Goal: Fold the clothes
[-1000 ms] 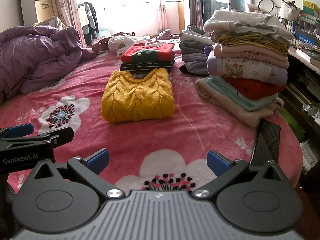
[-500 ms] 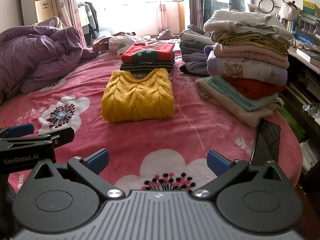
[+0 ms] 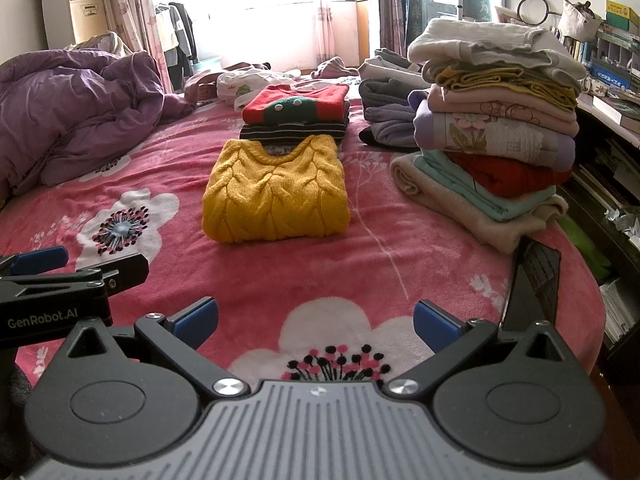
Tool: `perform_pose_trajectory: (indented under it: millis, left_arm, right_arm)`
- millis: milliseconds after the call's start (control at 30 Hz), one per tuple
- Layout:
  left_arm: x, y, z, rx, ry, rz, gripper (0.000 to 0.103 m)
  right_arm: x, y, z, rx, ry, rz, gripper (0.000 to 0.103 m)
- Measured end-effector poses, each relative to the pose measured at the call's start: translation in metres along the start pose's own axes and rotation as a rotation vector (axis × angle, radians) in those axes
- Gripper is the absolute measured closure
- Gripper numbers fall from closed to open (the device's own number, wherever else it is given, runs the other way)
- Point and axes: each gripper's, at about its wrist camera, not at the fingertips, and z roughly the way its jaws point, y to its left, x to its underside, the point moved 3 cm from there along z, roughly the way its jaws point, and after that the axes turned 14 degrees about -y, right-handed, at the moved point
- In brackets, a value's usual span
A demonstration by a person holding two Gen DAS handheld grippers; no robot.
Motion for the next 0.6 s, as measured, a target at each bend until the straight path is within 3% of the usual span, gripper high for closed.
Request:
perform_pose_trajectory:
  millis: [600]
  left_arm:
    - [0.0016,-0.0006,0.0016,-0.002,0.005,0.003,0.0]
  right_arm:
    - [0.0013,-0.0009,0.0034,0.001,0.008,0.0,0.0]
